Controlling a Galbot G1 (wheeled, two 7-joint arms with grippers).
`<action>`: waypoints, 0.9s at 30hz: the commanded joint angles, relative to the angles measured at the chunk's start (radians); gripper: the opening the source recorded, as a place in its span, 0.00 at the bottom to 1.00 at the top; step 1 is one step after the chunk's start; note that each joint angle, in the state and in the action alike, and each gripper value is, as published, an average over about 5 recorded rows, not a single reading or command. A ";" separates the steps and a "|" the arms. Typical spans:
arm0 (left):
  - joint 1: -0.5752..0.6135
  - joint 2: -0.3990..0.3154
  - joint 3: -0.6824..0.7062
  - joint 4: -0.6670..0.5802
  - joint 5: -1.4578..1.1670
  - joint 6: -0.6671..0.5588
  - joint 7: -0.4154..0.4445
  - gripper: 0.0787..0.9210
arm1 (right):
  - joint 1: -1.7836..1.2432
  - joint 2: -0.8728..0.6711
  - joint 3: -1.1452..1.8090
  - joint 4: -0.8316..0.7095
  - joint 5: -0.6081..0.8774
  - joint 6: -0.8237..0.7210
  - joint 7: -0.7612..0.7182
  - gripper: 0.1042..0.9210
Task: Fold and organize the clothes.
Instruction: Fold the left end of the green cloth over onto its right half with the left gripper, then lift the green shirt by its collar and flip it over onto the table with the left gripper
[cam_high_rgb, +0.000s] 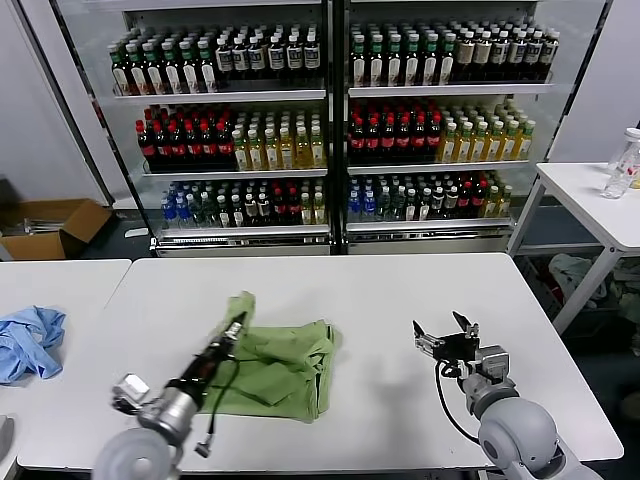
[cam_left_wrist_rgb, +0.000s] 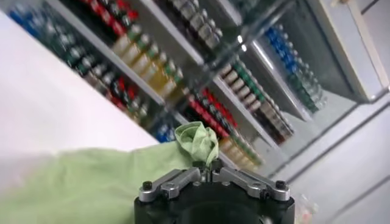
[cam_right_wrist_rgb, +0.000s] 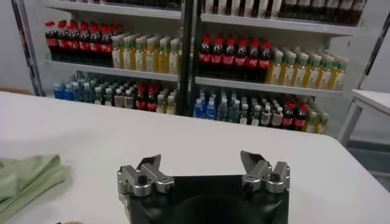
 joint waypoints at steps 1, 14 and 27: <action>-0.109 -0.054 0.239 0.081 0.272 0.022 0.035 0.04 | 0.001 -0.010 -0.007 0.002 0.003 0.001 0.001 0.88; 0.048 0.025 -0.067 0.020 0.492 -0.019 0.030 0.47 | 0.003 0.007 -0.010 0.001 -0.007 -0.002 0.001 0.88; 0.040 0.004 -0.046 0.240 0.691 0.035 -0.034 0.87 | -0.013 0.016 -0.014 -0.006 -0.072 -0.002 -0.003 0.88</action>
